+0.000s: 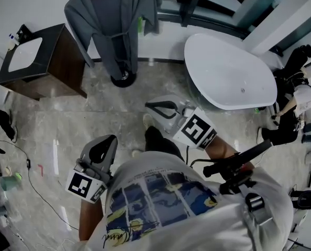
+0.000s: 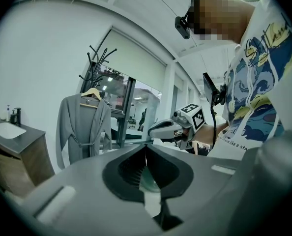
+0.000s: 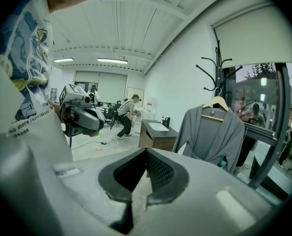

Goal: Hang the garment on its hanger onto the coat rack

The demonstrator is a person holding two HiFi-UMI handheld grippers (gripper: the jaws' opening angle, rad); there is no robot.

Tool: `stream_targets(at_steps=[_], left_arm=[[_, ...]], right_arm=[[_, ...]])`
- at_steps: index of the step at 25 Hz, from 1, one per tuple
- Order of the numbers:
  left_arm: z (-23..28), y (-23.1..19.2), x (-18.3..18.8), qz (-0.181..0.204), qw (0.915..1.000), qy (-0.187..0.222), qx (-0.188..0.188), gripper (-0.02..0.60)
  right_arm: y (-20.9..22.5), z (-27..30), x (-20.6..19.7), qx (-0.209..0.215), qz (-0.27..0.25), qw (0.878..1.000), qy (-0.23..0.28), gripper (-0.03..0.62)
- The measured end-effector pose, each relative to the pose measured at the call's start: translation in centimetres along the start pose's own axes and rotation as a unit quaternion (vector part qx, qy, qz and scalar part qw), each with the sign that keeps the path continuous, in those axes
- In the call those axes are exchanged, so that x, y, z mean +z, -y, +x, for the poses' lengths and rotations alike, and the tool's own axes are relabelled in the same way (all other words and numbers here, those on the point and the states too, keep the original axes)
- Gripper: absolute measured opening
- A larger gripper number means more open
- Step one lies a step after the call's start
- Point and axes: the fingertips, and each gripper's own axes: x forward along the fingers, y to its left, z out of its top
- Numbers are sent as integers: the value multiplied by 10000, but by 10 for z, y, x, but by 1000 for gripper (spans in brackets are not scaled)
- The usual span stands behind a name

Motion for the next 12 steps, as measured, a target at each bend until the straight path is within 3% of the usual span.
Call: stream_targets(at_steps=[12], left_arm=[[36, -15, -3, -158, 9998, -141, -66, 6]], right_arm=[[29, 3, -18, 55, 70, 9998, -179, 2]])
